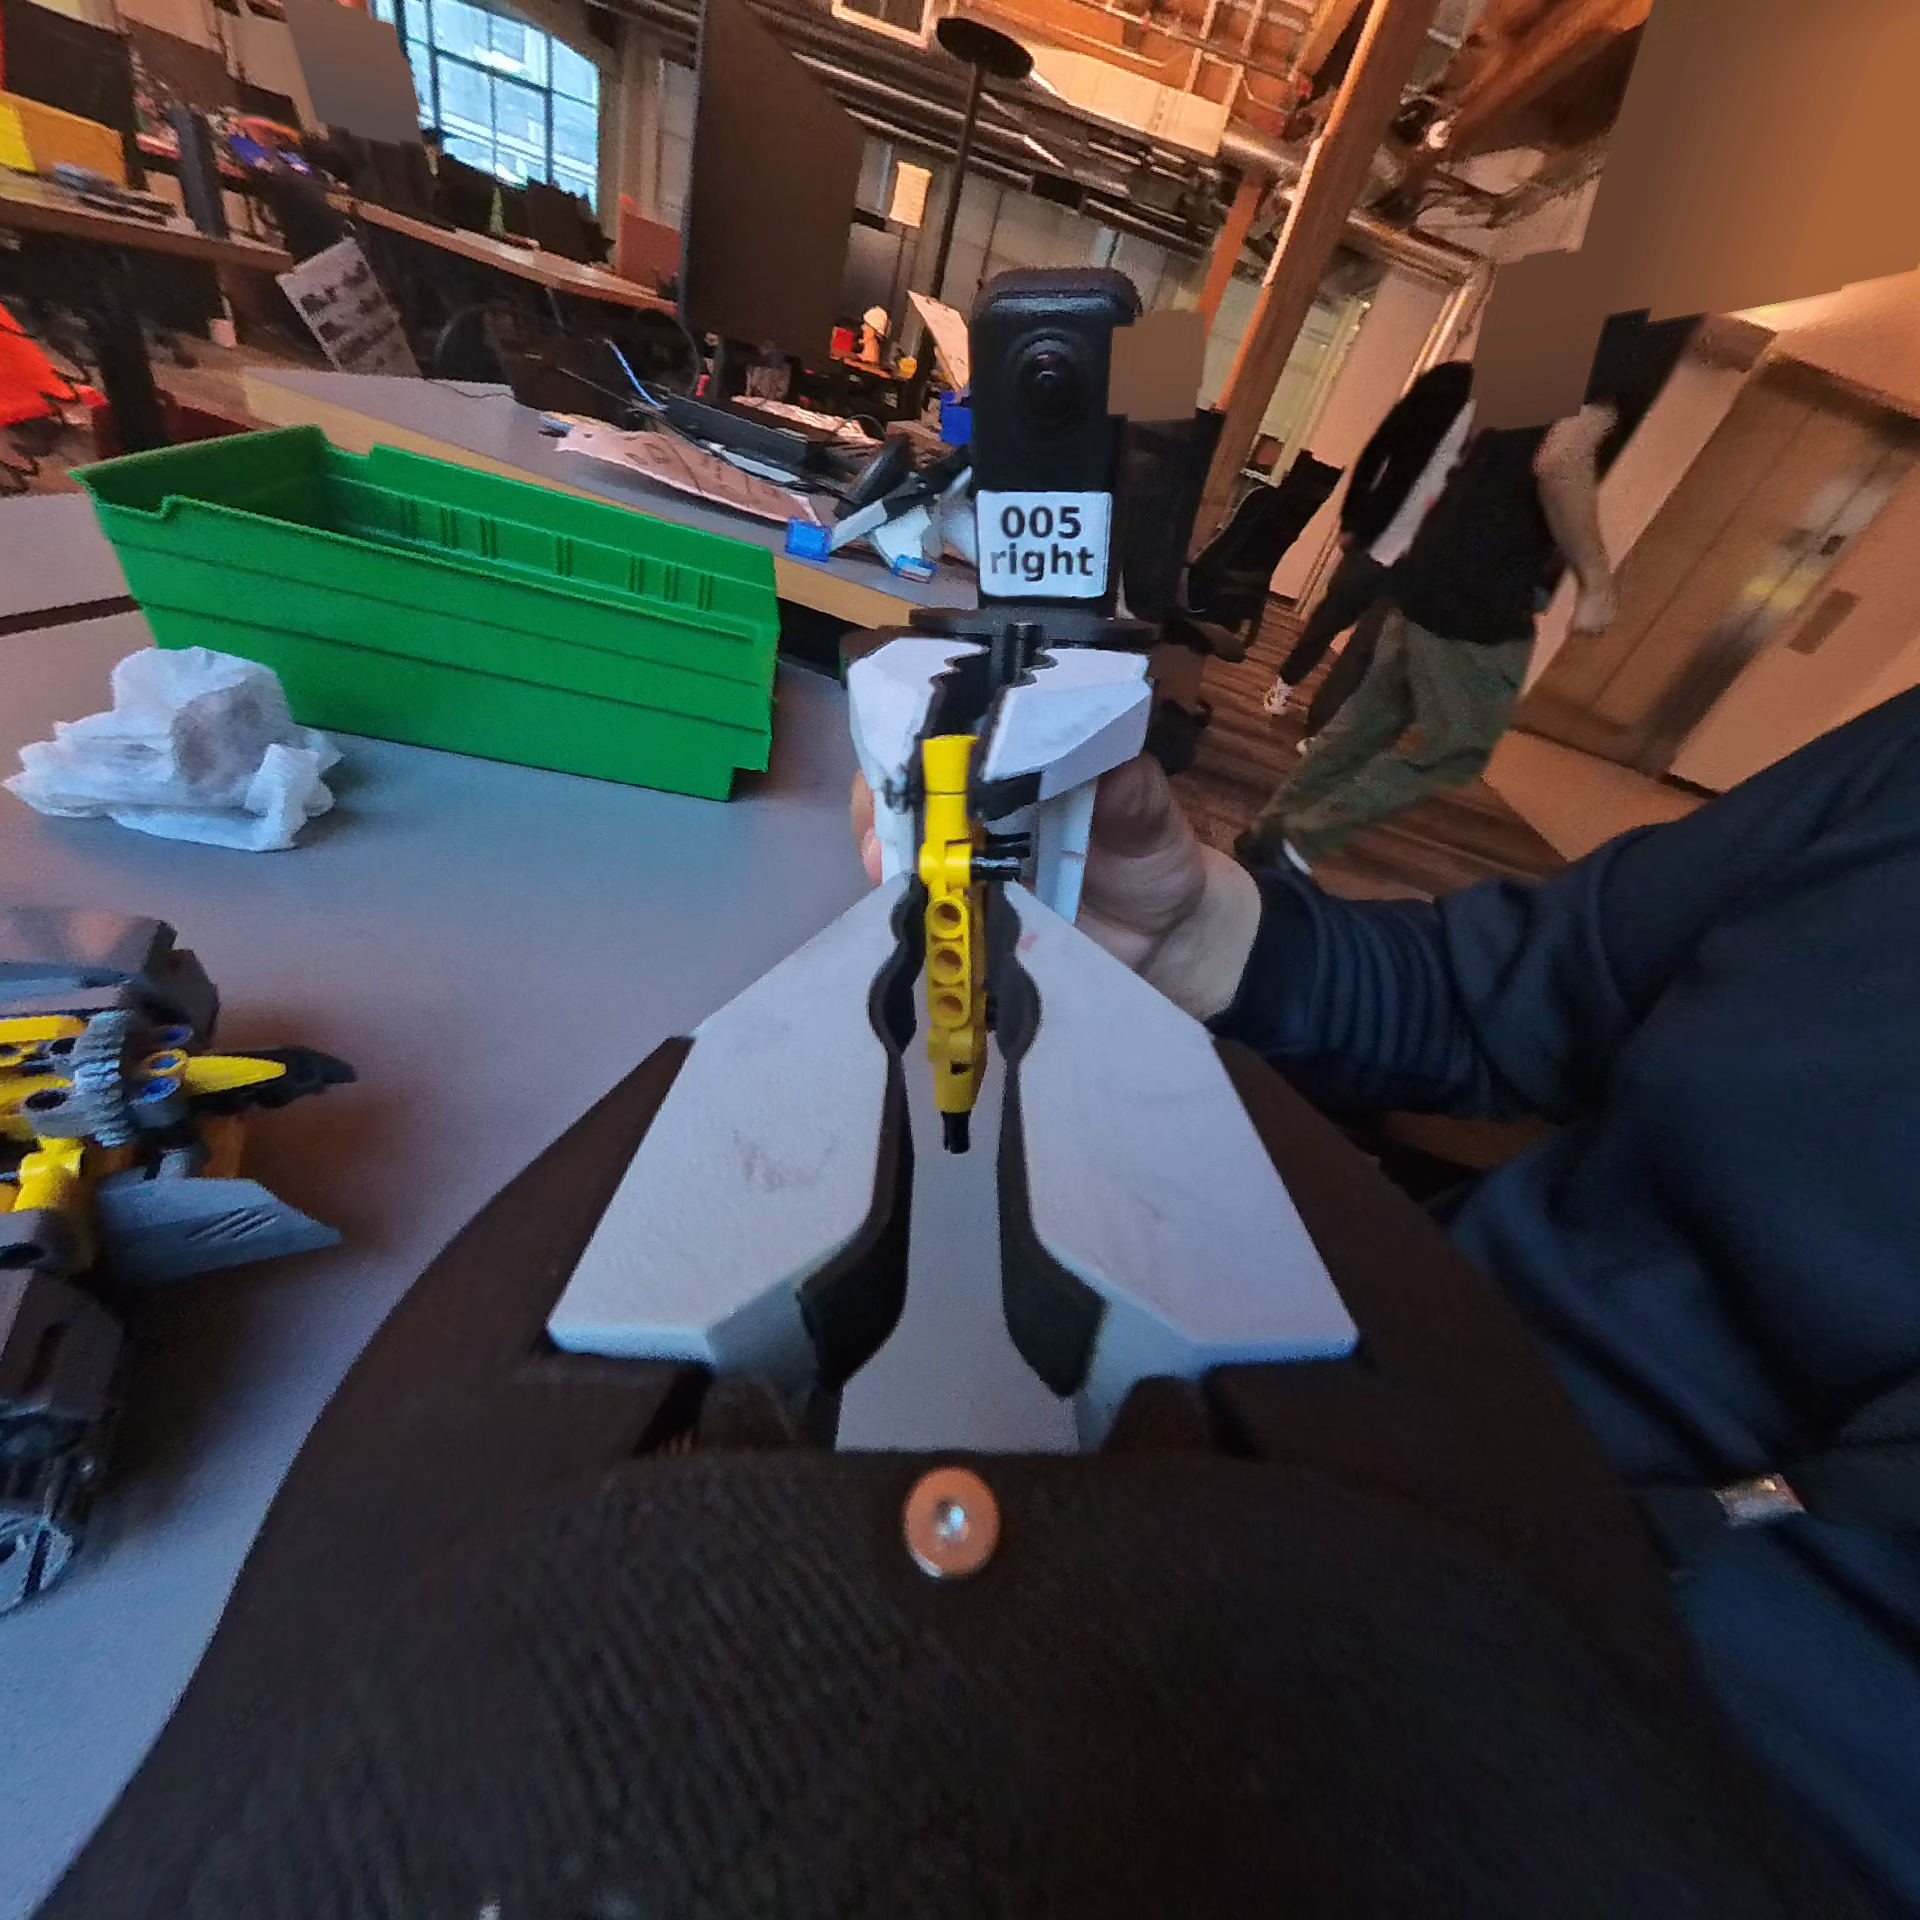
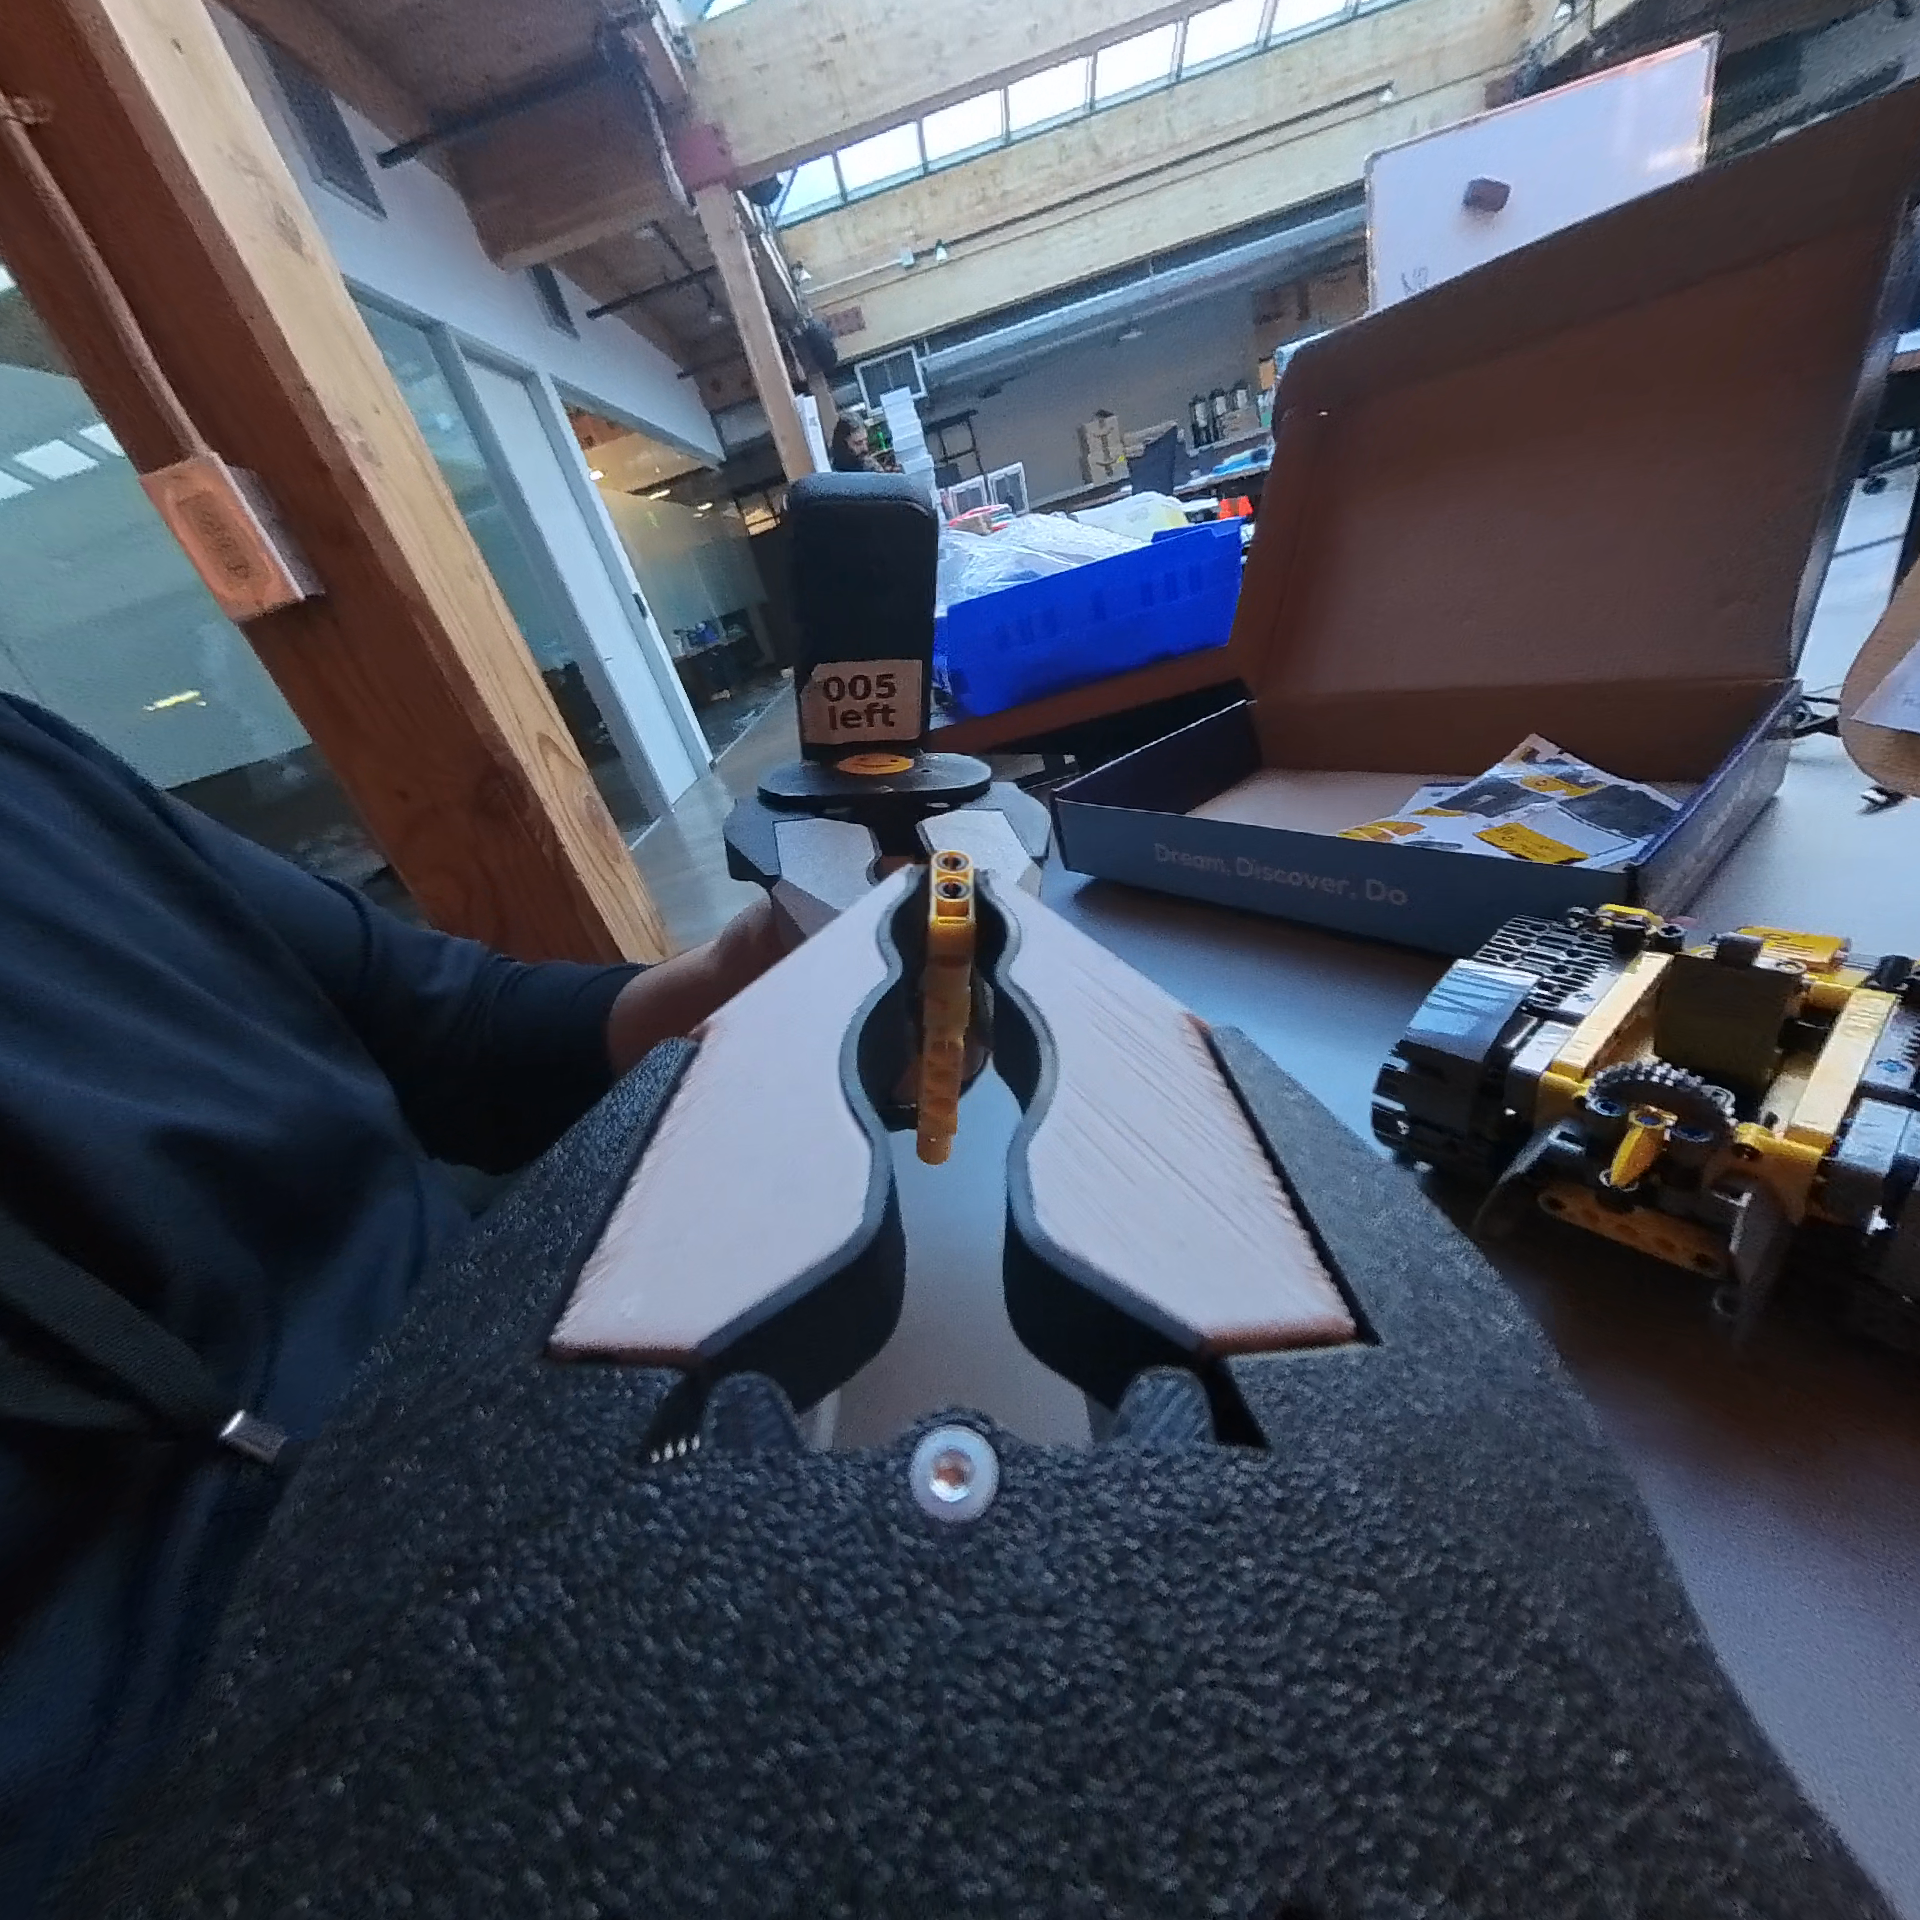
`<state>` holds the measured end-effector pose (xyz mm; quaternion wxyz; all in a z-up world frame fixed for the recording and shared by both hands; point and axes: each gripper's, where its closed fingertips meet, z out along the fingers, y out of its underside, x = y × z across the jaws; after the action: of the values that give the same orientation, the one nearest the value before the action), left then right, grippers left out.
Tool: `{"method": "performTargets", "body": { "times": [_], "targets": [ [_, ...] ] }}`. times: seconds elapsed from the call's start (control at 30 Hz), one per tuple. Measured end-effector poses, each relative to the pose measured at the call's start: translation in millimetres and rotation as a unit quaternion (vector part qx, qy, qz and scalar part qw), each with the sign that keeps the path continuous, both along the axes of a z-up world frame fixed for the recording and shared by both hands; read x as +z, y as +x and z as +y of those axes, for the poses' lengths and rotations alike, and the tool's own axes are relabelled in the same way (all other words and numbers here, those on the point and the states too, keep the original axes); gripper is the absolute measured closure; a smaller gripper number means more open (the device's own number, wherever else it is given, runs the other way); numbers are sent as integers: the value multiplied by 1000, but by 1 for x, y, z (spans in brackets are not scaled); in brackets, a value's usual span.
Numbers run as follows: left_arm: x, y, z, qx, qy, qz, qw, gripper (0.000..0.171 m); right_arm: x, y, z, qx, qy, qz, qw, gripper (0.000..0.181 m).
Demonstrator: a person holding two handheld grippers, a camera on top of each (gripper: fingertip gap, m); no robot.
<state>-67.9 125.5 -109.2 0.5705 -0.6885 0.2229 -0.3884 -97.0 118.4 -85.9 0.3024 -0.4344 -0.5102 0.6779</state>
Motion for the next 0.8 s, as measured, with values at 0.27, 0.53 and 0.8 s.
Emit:
{"method": "performTargets", "body": {
  "times": [0.27, 0.53, 0.8],
  "targets": [
    [0, -9, 5, 27, -4, -25, 999, 167, 0, -7, 7, -1, 5, 1, 1000, 171],
    [0, -12, 8, 40, -11, -38, 998, 167, 5, -8, 12, 0, -16, 11, 1000, 170],
    [-6, -10, 10, 48, -13, -13, 999, 167, 1, -11, 11, 16, 1, -7, 1000, 174]
  ]
}}
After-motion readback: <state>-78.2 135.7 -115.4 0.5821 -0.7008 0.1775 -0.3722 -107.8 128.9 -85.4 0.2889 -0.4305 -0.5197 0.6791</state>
